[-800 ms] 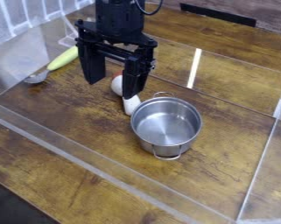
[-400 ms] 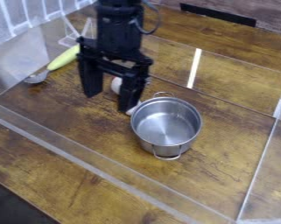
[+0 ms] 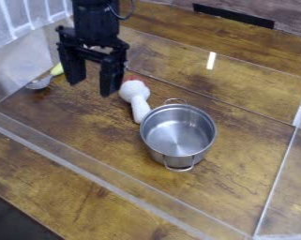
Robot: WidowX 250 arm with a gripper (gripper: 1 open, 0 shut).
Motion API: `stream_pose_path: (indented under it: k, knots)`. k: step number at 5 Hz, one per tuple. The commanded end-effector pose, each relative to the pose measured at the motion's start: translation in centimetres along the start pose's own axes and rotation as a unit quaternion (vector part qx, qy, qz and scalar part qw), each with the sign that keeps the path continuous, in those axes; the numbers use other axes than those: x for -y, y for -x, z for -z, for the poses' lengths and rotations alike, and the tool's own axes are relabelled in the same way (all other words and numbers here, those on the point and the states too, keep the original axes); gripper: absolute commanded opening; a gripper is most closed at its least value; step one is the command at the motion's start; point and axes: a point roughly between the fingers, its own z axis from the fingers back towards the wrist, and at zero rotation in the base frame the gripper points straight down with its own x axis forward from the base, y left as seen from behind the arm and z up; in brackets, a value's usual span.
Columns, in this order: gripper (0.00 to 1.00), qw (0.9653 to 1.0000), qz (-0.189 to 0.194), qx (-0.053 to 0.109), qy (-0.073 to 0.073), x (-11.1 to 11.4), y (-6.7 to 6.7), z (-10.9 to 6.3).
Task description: Move the green spoon to the left
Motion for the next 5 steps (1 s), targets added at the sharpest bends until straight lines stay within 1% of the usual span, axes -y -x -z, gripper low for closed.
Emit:
stream_pose_path:
  k: [1,2,3,5]
  knots:
    - [1.00,0.9988,-0.019,0.042,-0.013,-3.2,-1.5,-1.6]
    - [1.00,0.9977,-0.028,0.059,-0.017,-5.2,-2.8,-1.2]
    - [1.00,0.9970,-0.029,0.070,-0.018,-6.7,-4.0,-0.6]
    - [1.00,0.9966,-0.019,0.079,-0.015,-7.8,-6.0,0.5]
